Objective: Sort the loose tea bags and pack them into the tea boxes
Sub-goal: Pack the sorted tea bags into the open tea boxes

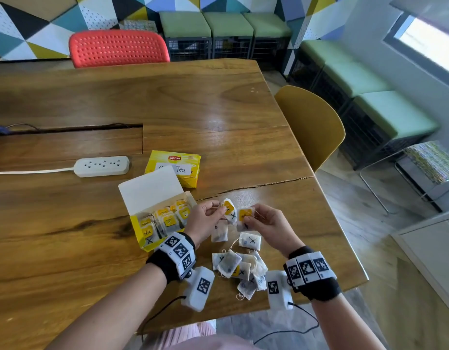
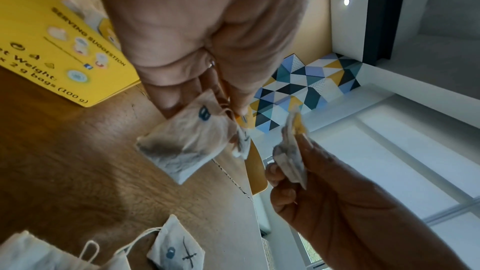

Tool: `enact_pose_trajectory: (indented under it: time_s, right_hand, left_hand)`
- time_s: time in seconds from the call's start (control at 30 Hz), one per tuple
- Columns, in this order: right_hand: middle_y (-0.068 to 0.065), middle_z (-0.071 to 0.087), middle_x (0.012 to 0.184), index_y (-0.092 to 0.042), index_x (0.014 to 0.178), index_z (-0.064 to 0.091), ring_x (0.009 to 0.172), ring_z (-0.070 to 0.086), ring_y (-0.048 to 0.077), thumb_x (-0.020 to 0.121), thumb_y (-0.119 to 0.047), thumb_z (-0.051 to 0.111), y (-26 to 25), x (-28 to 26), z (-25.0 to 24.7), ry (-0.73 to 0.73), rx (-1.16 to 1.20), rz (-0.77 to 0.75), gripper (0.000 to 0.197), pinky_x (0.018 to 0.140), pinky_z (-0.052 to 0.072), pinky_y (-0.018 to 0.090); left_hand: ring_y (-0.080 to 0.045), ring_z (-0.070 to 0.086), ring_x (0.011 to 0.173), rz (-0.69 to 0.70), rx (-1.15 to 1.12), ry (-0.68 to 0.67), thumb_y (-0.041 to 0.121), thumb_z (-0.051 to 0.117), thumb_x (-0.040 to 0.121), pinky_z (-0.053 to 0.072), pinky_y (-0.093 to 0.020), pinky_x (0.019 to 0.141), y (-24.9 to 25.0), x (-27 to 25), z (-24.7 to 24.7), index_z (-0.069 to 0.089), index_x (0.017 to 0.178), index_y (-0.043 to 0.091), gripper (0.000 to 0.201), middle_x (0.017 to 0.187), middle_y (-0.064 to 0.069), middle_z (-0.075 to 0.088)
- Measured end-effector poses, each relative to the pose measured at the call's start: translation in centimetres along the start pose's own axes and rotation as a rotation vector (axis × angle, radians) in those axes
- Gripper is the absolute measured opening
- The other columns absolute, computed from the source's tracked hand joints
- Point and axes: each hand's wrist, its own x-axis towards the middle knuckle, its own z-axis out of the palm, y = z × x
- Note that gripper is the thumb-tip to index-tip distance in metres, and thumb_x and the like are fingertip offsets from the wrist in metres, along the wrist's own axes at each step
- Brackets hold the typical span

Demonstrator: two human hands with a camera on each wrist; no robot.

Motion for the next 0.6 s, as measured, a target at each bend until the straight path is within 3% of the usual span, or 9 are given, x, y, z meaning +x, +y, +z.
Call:
enact_pose_trajectory:
  time_s: [0.17, 0.23, 0.33, 0.47, 0.53, 0.6]
  right_hand:
    - [0.004, 0.072, 0.079, -0.009, 0.105, 0.06, 0.07, 0.072, 0.014, 0.08, 0.0, 0.073, -0.7, 1.2, 1.0, -0.006, -0.091, 0.077, 0.029, 0.068, 0.059, 0.026]
    - [0.008, 0.073, 0.08, -0.004, 0.106, 0.062, 0.071, 0.072, 0.018, 0.079, -0.002, 0.075, -0.5, 1.8, 1.1, -0.001, -0.148, 0.122, 0.03, 0.07, 0.06, 0.032]
    - [0.018, 0.072, 0.084, 0.001, 0.093, 0.068, 0.078, 0.07, 0.032, 0.079, -0.013, 0.077, -0.1, 2.2, 1.4, 0.013, -0.258, 0.119, 0.023, 0.077, 0.056, 0.045]
    - [0.008, 0.071, 0.076, -0.001, 0.093, 0.066, 0.061, 0.066, 0.011, 0.082, -0.009, 0.074, -0.5, 2.0, 1.6, 0.045, -0.179, 0.119, 0.016, 0.064, 0.056, 0.023]
    - [0.008, 0.07, 0.079, 0.0, 0.096, 0.066, 0.061, 0.065, 0.011, 0.083, -0.009, 0.072, -0.4, 2.0, 1.4, 0.063, -0.121, 0.146, 0.017, 0.062, 0.055, 0.023]
    - [0.009, 0.07, 0.079, 0.0, 0.096, 0.065, 0.064, 0.064, 0.014, 0.085, -0.01, 0.071, -0.3, 2.0, 1.0, 0.09, -0.091, 0.168, 0.016, 0.063, 0.053, 0.025]
  left_hand:
    - [-0.017, 0.067, 0.098, 0.049, -0.006, -0.045, 0.018, 0.065, 0.09, 0.054, -0.024, 0.085, 0.4, -0.2, -0.1, 0.068, 0.111, 0.004, 0.026, 0.104, -0.008, 0.072]
    - [-0.018, 0.067, 0.099, 0.068, -0.01, -0.071, 0.017, 0.065, 0.09, 0.053, -0.023, 0.086, 0.6, -0.3, -0.1, 0.068, 0.112, 0.003, 0.027, 0.107, -0.009, 0.071]
    - [-0.016, 0.067, 0.096, 0.064, -0.032, -0.074, 0.018, 0.063, 0.091, 0.053, -0.016, 0.08, 0.8, -0.5, -0.3, 0.067, 0.113, 0.003, 0.027, 0.106, -0.008, 0.071]
    - [-0.019, 0.066, 0.103, -0.089, -0.037, -0.18, 0.035, 0.062, 0.089, 0.053, -0.022, 0.08, 0.5, -0.8, -0.8, 0.064, 0.114, 0.011, 0.035, 0.109, -0.006, 0.07]
    - [-0.017, 0.065, 0.099, -0.207, 0.051, -0.294, 0.038, 0.066, 0.086, 0.054, -0.025, 0.073, 0.3, -1.1, -1.0, 0.06, 0.117, 0.014, 0.04, 0.11, -0.005, 0.067]
    - [-0.014, 0.063, 0.085, -0.244, 0.122, -0.386, 0.027, 0.069, 0.087, 0.052, -0.024, 0.065, -0.1, -1.6, -1.2, 0.061, 0.117, 0.011, 0.035, 0.101, -0.008, 0.066]
